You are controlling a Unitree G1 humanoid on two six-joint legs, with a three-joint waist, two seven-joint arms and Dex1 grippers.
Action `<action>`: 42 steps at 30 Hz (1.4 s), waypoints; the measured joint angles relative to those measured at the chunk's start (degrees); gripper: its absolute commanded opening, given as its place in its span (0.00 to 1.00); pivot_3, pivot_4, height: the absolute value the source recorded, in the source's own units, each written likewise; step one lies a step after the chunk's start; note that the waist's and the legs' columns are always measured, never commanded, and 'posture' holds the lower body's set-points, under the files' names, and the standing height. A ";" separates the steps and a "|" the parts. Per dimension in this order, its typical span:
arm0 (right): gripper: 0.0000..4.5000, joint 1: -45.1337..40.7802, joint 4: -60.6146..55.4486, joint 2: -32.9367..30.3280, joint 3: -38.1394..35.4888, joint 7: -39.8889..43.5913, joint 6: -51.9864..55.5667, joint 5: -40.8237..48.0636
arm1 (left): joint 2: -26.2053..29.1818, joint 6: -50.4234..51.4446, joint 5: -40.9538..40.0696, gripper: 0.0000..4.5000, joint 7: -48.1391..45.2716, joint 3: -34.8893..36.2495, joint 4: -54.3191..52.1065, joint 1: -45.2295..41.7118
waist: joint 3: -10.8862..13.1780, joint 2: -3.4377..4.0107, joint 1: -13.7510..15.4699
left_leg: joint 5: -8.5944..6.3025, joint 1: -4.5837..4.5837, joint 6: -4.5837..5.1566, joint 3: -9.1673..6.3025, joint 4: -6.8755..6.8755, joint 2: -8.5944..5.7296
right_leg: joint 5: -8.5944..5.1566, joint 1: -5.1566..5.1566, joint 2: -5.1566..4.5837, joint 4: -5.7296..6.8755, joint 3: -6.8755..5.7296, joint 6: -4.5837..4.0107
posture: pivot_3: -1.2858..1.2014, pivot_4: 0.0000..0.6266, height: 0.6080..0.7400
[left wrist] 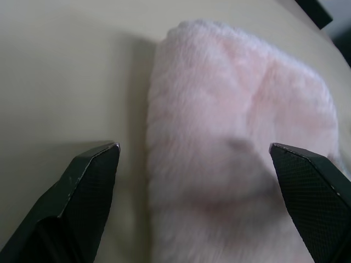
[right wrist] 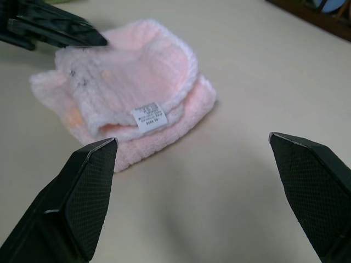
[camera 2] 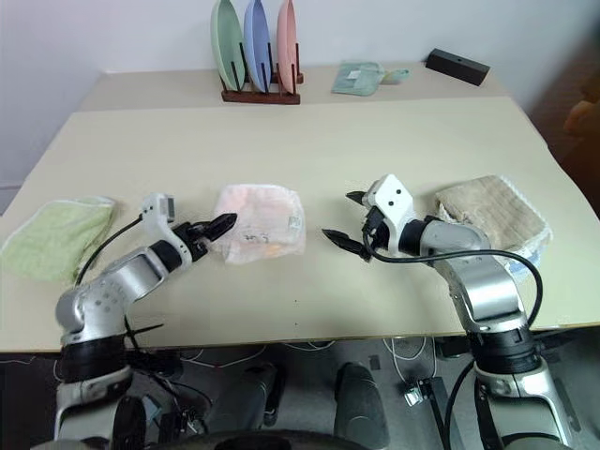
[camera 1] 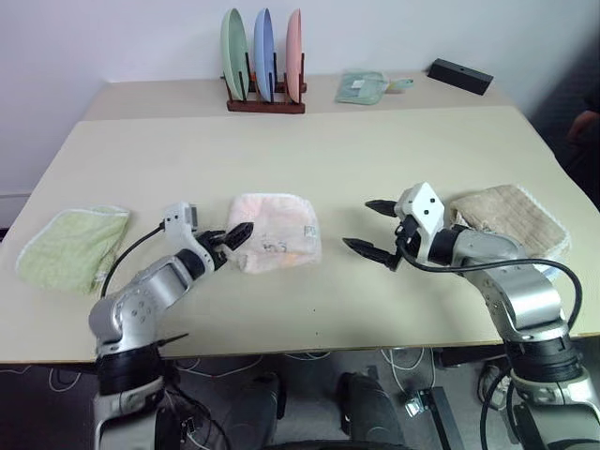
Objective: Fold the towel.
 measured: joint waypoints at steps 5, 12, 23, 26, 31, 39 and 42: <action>1.00 4.11 -6.56 -0.83 -2.02 -2.53 2.55 1.17 | -1.33 1.12 -0.44 0.58 -0.50 -1.14 4.74 -3.13 | 0.00 -0.01 1.22 | 0.00 -0.01 0.00 0.03 0.03 -0.02 | 0.00 0.04 0.00 -0.07 0.00 0.02 | 0.52 0.24 0.96; 1.00 4.65 -8.00 -1.59 -2.94 -4.25 3.85 1.70 | -4.01 2.37 -0.26 0.01 -1.65 -4.25 6.65 -3.96 | 0.00 -0.02 1.19 | -0.03 -0.01 0.05 0.01 0.05 -0.06 | 0.05 0.14 -0.04 -0.22 -0.01 0.10 | 0.52 0.24 0.96; 1.00 4.16 -7.11 -1.55 -2.03 -4.69 3.00 1.59 | -8.62 -12.93 -0.67 0.01 3.08 3.83 3.95 -7.39 | 0.08 -0.14 0.83 | -0.03 -0.04 0.04 0.11 -0.01 0.08 | 0.06 0.01 0.02 -0.23 0.00 0.09 | 0.52 0.24 0.96; 1.00 3.38 -5.94 -1.56 -1.34 -4.21 1.98 1.52 | -6.72 -20.35 -0.86 0.01 8.26 10.35 0.00 -9.29 | 0.11 -0.18 0.71 | -0.03 -0.05 0.03 0.14 -0.03 0.09 | 0.06 -0.03 0.02 -0.26 0.01 0.09 | 0.52 0.24 0.96; 1.00 2.50 -3.72 -1.56 -0.17 -3.31 0.34 1.20 | -3.11 -26.96 -2.04 0.01 17.14 20.22 -7.64 -6.33 | 0.11 -0.17 0.95 | -0.03 -0.05 0.03 0.16 -0.01 0.07 | 0.07 -0.01 0.01 -0.27 0.03 0.10 | 0.52 0.24 0.96; 1.00 0.92 -0.03 -1.56 1.66 -1.54 -2.51 0.57 | -9.87 -29.85 -5.26 0.01 26.89 25.59 -8.56 7.44 | 0.17 -0.45 1.20 | -0.03 -0.05 0.05 0.09 0.06 0.04 | 0.07 0.10 0.03 -0.27 -0.01 0.09 | 0.52 0.24 0.96; 1.00 0.14 1.38 -1.62 1.98 -0.87 -3.64 0.21 | -11.96 -32.11 -5.34 0.01 28.32 24.61 -10.68 9.54 | 0.17 -0.49 1.12 | -0.04 -0.04 0.05 0.12 0.04 0.07 | 0.07 0.10 0.03 -0.28 0.01 0.08 | 0.52 0.24 0.96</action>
